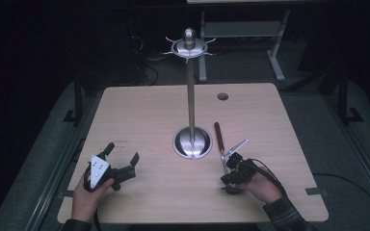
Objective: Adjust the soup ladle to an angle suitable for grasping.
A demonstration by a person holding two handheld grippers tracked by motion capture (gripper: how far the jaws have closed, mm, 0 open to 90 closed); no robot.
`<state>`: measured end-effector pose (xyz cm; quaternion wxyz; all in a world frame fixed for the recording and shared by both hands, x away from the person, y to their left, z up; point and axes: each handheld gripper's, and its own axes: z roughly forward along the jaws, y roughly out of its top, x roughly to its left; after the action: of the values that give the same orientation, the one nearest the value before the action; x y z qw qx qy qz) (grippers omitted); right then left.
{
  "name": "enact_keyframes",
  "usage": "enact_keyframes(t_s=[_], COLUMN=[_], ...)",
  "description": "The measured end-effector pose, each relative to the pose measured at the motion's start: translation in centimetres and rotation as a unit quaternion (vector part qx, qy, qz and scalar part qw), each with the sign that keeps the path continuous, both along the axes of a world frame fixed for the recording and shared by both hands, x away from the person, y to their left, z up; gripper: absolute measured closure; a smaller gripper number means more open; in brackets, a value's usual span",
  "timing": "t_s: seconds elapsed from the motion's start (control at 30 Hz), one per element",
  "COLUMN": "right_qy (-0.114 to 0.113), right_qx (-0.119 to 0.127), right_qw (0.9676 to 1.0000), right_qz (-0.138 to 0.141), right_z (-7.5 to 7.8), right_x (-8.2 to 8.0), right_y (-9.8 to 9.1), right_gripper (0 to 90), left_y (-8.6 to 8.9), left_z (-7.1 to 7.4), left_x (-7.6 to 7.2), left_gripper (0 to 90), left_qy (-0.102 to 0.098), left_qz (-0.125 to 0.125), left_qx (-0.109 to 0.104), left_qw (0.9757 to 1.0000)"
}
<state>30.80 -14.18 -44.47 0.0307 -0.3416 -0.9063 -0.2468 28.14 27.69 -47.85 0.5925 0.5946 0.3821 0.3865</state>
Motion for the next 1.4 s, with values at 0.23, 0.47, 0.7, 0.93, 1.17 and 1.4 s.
enact_keyframes(t_s=[0.23,0.47,0.7,0.93,1.17,1.4], right_qy=[0.008,0.014,0.017,0.018,0.021,0.025], right_qx=[-0.004,-0.016,-0.024,-0.041,-0.05,-0.051], right_qw=[1.0,0.9998,0.9995,0.9988,0.9976,0.9959], right_qz=[0.002,0.0,-0.008,-0.018,-0.044,-0.071], right_z=[0.0,0.0,0.0,0.1,0.1,0.2], right_x=[0.1,0.2,0.5,0.8,1.3,1.9], right_y=[0.1,0.3,-0.4,-1.2,-2.8,-4.6], right_gripper=[89.9,89.9,90.0,89.9,89.9,89.9], left_y=[0.0,0.0,0.0,0.0,0.0,0.0], left_z=[0.0,0.0,0.0,0.0,0.0,0.0], left_x=[0.0,0.0,0.0,0.0,0.0,0.0], left_gripper=[0.2,0.2,0.2,0.3,0.2,0.2], left_qy=[0.0,0.0,0.0,0.0,0.0,0.0], left_qz=[0.0,0.0,0.0,0.0,0.0,0.0], left_qx=[0.001,0.001,0.001,0.001,0.001,0.001], left_qw=[1.0,1.0,1.0,1.0,1.0,1.0])
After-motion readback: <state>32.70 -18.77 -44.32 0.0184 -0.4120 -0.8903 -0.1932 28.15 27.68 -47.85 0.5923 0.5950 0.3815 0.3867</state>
